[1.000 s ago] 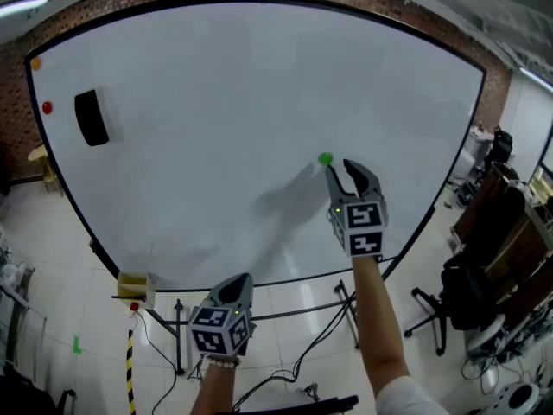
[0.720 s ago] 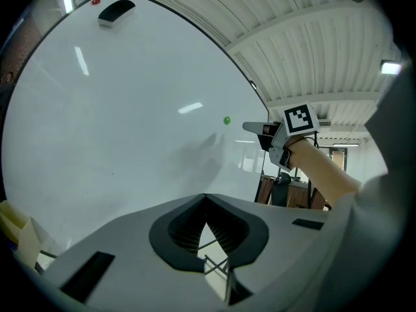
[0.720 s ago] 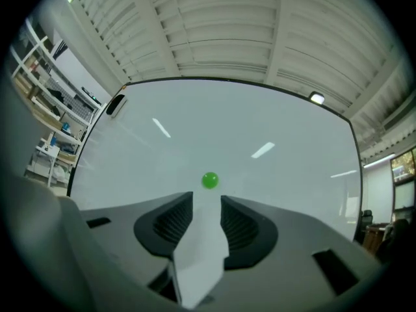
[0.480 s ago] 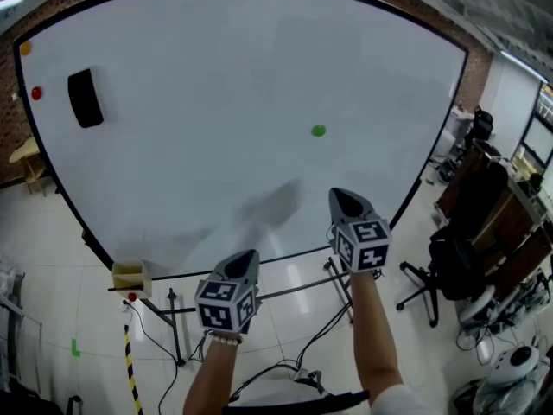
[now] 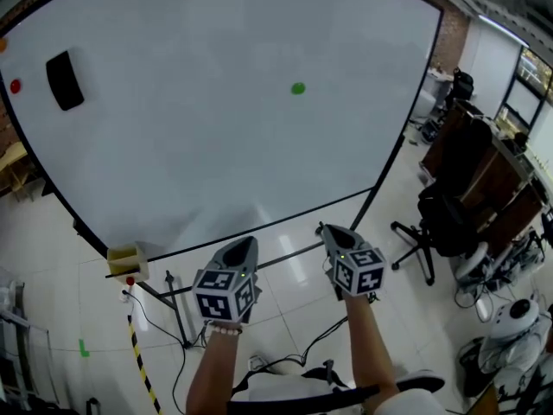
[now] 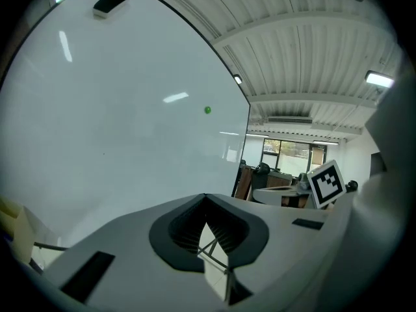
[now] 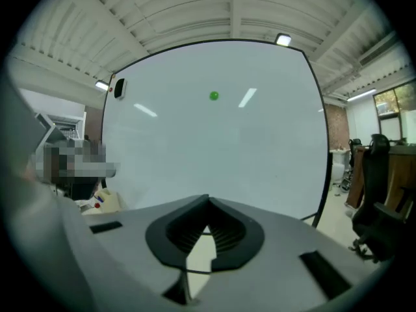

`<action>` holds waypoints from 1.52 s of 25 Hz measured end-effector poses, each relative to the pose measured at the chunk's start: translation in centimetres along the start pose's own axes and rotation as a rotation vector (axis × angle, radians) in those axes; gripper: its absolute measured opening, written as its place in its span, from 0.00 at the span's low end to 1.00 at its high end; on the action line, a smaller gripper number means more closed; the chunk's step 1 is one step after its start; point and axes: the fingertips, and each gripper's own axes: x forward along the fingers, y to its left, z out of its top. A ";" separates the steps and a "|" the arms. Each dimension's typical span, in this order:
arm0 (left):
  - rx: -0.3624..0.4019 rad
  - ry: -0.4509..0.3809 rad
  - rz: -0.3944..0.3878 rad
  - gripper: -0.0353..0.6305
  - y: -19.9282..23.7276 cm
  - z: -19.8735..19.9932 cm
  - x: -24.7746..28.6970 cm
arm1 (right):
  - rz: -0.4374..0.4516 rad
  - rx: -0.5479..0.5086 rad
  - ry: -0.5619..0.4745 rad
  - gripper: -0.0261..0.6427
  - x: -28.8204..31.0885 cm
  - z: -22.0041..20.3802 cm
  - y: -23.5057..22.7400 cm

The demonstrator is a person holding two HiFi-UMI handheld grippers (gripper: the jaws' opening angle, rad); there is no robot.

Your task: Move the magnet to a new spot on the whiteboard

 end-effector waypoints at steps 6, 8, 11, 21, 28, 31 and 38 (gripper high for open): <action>-0.015 0.023 0.029 0.05 -4.2 -3.3 -2.0 | 0.030 0.100 0.052 0.04 -6.6 -6.7 0.0; -0.018 0.032 0.039 0.05 -6.3 -4.6 -2.7 | 0.036 0.119 0.057 0.04 -9.1 -8.0 -0.7; -0.020 0.041 0.052 0.05 -10.2 -6.7 -4.0 | 0.047 0.131 0.047 0.04 -13.3 -9.2 -1.9; -0.016 0.104 0.110 0.05 -22.0 -14.2 -10.4 | 0.159 0.177 0.019 0.04 -26.0 -12.9 -1.9; -0.008 0.123 0.115 0.05 -24.5 -15.5 -13.5 | 0.199 0.178 0.005 0.04 -29.0 -13.2 0.4; -0.003 0.115 0.102 0.05 -24.3 -15.0 -14.4 | 0.198 0.158 -0.003 0.04 -29.3 -12.5 1.8; -0.002 0.085 0.052 0.05 -22.6 -13.6 -16.2 | 0.164 0.090 -0.014 0.04 -29.3 -10.7 5.4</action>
